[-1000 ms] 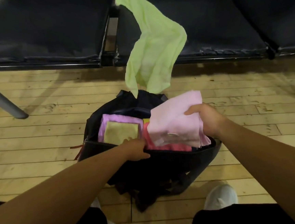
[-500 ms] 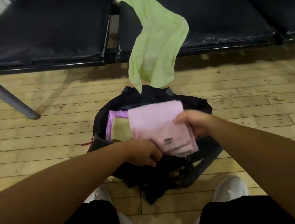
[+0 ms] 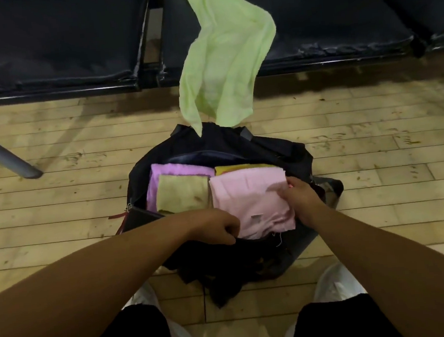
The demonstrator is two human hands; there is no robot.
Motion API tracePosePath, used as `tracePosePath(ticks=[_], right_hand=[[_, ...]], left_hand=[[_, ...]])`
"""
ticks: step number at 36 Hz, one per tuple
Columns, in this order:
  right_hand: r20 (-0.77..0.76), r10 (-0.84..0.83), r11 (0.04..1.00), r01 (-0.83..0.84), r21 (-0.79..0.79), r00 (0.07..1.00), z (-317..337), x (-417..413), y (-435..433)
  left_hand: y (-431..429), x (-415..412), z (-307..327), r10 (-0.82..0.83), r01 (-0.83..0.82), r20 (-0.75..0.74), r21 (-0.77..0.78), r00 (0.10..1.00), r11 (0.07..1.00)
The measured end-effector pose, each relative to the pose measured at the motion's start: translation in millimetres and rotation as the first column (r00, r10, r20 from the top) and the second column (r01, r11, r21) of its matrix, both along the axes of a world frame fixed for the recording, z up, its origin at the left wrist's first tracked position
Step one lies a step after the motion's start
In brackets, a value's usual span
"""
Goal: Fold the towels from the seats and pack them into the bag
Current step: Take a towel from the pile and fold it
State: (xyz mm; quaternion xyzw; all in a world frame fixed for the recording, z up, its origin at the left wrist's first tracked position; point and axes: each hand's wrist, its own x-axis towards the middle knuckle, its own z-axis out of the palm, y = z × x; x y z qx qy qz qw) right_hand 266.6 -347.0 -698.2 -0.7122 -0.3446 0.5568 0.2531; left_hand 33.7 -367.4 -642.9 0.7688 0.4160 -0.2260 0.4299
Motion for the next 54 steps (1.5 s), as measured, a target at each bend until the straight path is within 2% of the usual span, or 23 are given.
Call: tracePosePath(ticks=[3,5,8,10,15,18,21,25,28,32,34,35,36,37,38,39,40,41,42,45,49,52,54], right_hand=[[0.114,0.098,0.995,-0.097,-0.011,0.989,-4.4,-2.1,-4.8],[0.132,0.235,0.972,-0.234,-0.016,0.963,-1.0,-0.8,-6.4],[0.192,0.547,0.837,-0.540,-0.093,0.815,7.5,5.9,-6.2],[0.189,0.684,0.729,-0.661,-0.176,0.704,8.9,12.5,-7.3],[0.118,0.785,0.611,-0.729,-0.309,0.608,10.2,20.9,-15.5],[0.083,0.832,0.540,-0.766,-0.348,0.549,20.2,19.6,-24.2],[0.072,0.879,0.458,-0.791,-0.406,0.472,28.8,23.9,-29.8],[0.119,0.955,0.295,-0.843,-0.449,0.271,31.6,29.1,-27.9],[0.202,0.958,0.272,-0.873,-0.405,0.204,36.7,32.8,-20.5],[0.256,0.929,0.337,-0.896,-0.289,0.267,45.6,33.9,-13.0],[0.324,0.899,0.382,-0.889,-0.252,0.294,40.7,32.7,-10.8],[0.380,0.868,0.422,-0.877,-0.229,0.319,36.4,31.6,-9.9],[0.439,0.826,0.474,-0.857,-0.203,0.352,32.3,30.6,-9.1],[0.490,0.778,0.530,-0.830,-0.174,0.394,27.6,29.6,-8.6],[0.524,0.732,0.584,-0.798,-0.150,0.437,22.2,28.6,-8.9],[0.536,0.699,0.624,-0.769,-0.136,0.473,17.4,26.9,-9.7],[0.537,0.686,0.645,-0.752,-0.137,0.491,13.5,25.1,-11.0],[0.532,0.688,0.650,-0.746,-0.148,0.494,10.7,22.0,-10.5],[0.524,0.697,0.648,-0.744,-0.166,0.490,10.7,20.7,-9.5],[0.495,0.694,0.655,-0.744,-0.133,0.523,27.4,17.9,8.1],[0.476,0.556,0.733,-0.672,0.107,0.682,80.6,6.1,45.9],[0.414,0.422,0.786,-0.553,0.277,0.807,121.4,-9.6,72.7],[0.357,0.313,0.823,-0.439,0.361,0.880,145.5,-21.4,89.0]], left_hand=[[-0.6,9.2,-2.0,-0.041,0.041,-0.045,-0.001,0.998,0.999],[-2.2,16.9,-7.5,-0.102,0.104,-0.046,0.032,0.994,0.994],[-4.5,26.3,-14.4,-0.131,0.130,0.021,0.059,0.991,0.990],[-4.5,28.7,-16.3,-0.139,0.135,0.056,0.080,0.989,0.988],[-5.5,27.7,-22.7,-0.114,0.061,0.182,0.275,0.977,0.960],[-5.1,37.1,-28.4,-0.037,-0.020,0.216,0.255,0.976,0.967],[-5.0,48.5,-38.6,-0.114,0.079,0.096,0.306,0.989,0.949],[-1.1,53.4,-48.5,-0.215,0.241,-0.111,0.365,0.970,0.899],[3.2,61.2,-44.4,-0.240,0.286,-0.166,0.372,0.956,0.883],[7.9,59.0,-47.4,-0.225,0.273,-0.182,0.310,0.957,0.911],[16.8,59.4,-46.2,-0.021,0.047,-0.123,0.210,0.992,0.977],[18.1,66.3,-43.9,0.123,-0.103,-0.084,0.208,0.989,0.973],[18.6,69.9,-45.1,0.290,-0.264,-0.050,0.286,0.956,0.921],[17.6,62.3,-46.1,0.325,-0.305,0.007,0.366,0.946,0.879],[21.0,59.1,-36.1,0.414,-0.370,0.002,0.452,0.910,0.812],[18.4,49.8,-28.2,0.322,-0.283,-0.016,0.439,0.947,0.853],[27.2,45.5,-24.8,0.265,-0.270,0.069,0.406,0.962,0.873],[35.4,37.9,-19.0,0.222,-0.222,0.038,0.315,0.974,0.923],[38.2,26.3,-10.4,0.199,-0.207,0.056,0.232,0.978,0.950],[57.7,-2.4,9.0,0.240,-0.254,0.090,0.207,0.967,0.945],[88.1,-18.0,42.3,0.408,-0.439,0.196,0.150,0.892,0.886],[109.8,-21.4,77.5,0.551,-0.621,0.378,0.087,0.744,0.779],[123.3,-21.8,98.6,0.583,-0.714,0.482,0.139,0.654,0.686]])
